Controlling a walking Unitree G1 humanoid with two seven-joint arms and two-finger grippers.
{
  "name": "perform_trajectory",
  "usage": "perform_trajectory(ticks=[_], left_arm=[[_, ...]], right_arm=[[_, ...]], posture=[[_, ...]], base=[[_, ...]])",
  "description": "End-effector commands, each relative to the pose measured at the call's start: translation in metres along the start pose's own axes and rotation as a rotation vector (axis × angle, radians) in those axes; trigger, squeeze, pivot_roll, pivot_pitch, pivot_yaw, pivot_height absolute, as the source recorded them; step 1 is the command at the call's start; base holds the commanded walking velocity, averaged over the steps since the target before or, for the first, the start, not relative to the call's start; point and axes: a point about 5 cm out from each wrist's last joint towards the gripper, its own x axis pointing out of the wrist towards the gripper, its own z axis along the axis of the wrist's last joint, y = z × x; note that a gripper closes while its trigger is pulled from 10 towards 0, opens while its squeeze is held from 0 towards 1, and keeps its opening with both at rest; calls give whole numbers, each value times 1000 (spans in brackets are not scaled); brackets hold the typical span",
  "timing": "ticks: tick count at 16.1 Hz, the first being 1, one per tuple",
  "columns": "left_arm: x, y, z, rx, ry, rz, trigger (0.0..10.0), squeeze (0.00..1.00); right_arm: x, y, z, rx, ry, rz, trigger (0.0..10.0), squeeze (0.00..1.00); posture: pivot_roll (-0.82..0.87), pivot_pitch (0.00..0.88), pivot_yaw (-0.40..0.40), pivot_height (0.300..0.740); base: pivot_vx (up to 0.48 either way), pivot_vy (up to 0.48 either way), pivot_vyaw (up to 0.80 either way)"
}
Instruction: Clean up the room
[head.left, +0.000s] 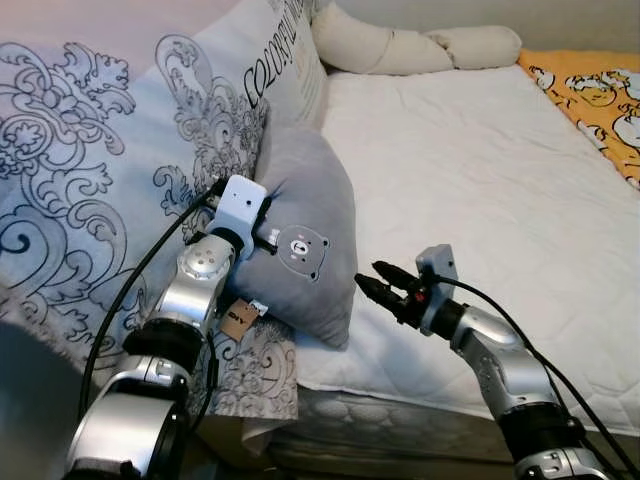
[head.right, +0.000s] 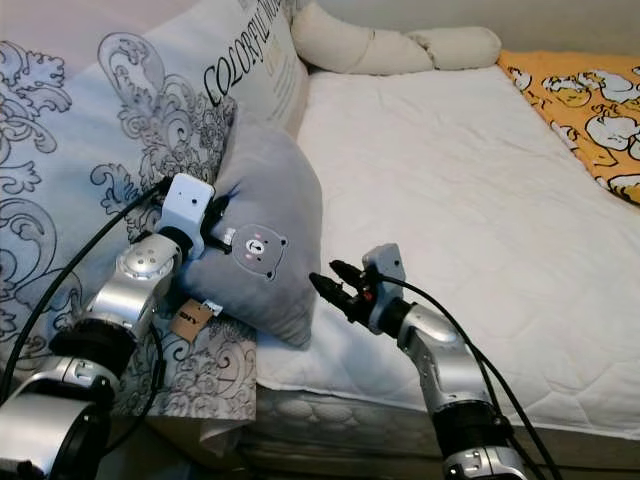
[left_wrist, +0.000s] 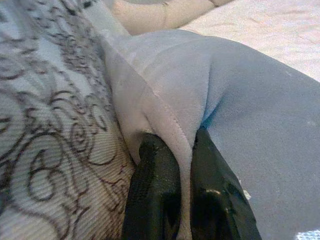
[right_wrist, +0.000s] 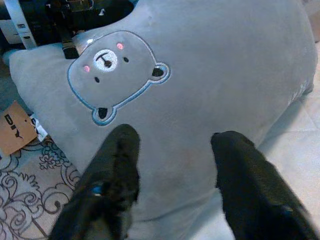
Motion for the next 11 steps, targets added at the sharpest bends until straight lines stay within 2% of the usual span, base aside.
perform_trajectory(ticks=[1, 2, 3, 6, 7, 8, 10, 11], left_arm=[[2, 8, 11, 6, -47, -4, 10000, 0], [3, 8, 12, 15, -49, -23, 10000, 0], [3, 9, 16, 47, -70, -44, 10000, 1000], [4, 13, 28, 38, -138, -37, 10000, 1000], [3, 14, 33, -56, -176, -41, 10000, 1000], [3, 13, 34, -95, -182, -45, 10000, 1000], [2, 1, 40, -228, -233, -95, 10000, 1000], [1, -4, 41, -241, -244, -104, 10000, 1000]], right_arm=[[2, 2, 4, -5, -8, 18, 10000, 1000], [2, 2, 6, -8, -9, 20, 10000, 1000], [3, 1, 9, -22, -13, 11, 10000, 1000], [3, -3, 13, -46, -13, -3, 10000, 1000], [2, -5, 14, -42, -20, -14, 10000, 1000], [2, -6, 14, -38, -25, -18, 10000, 1000], [4, -8, 19, -35, -59, -51, 10000, 1000], [6, -8, 20, -38, -64, -57, 10000, 1000]], posture=[[-67, 0, 97, 740], [-71, 0, 98, 740], [-71, 0, 97, 740], [-69, 0, 97, 740], [-66, 0, 97, 740], [-66, 0, 98, 740], [-64, 0, 102, 740], [-64, 0, 102, 740]], base=[[0, 0, 0], [0, 0, 0], [0, 0, 0], [0, 0, 0], [0, 0, 0], [0, 0, 0], [0, 0, 0], [0, 0, 0]])
